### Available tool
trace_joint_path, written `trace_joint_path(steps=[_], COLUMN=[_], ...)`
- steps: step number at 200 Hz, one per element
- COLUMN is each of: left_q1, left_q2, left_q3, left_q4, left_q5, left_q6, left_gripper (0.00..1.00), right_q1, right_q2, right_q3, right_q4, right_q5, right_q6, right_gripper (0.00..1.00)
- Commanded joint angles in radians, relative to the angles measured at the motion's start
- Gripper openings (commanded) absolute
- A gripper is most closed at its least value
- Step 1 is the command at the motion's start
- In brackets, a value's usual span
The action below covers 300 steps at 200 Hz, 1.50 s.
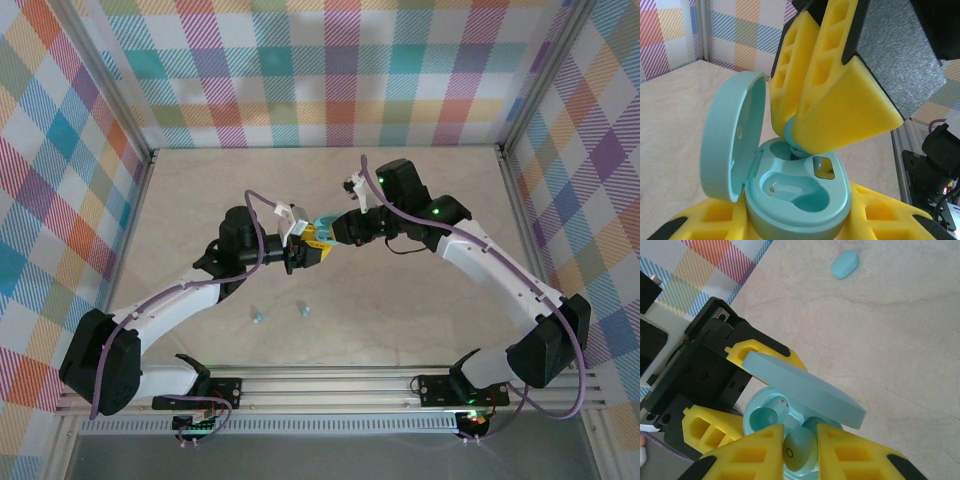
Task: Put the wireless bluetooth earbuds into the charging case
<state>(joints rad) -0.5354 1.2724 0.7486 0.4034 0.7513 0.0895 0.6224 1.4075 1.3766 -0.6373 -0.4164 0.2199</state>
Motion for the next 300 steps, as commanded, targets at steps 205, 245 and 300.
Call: trace_joint_path(steps=[205, 245, 300], left_q1=[-0.021, -0.021, -0.021], left_q2=[-0.086, -0.122, -0.182], left_q3=[-0.02, -0.076, -0.136], left_q4=[0.052, 0.047, 0.06], left_q5=[-0.058, -0.106, -0.119], left_q6=[0.011, 0.002, 0.045], left_gripper=[0.01, 0.01, 0.01], right_q1=[0.002, 0.002, -0.012], right_q2=[-0.071, -0.034, 0.028], right_q3=[0.062, 0.085, 0.142], right_q4=[-0.093, -0.089, -0.101], right_q5=[0.119, 0.107, 0.114], right_q6=[-0.012, 0.009, 0.02], right_gripper=[0.26, 0.23, 0.2])
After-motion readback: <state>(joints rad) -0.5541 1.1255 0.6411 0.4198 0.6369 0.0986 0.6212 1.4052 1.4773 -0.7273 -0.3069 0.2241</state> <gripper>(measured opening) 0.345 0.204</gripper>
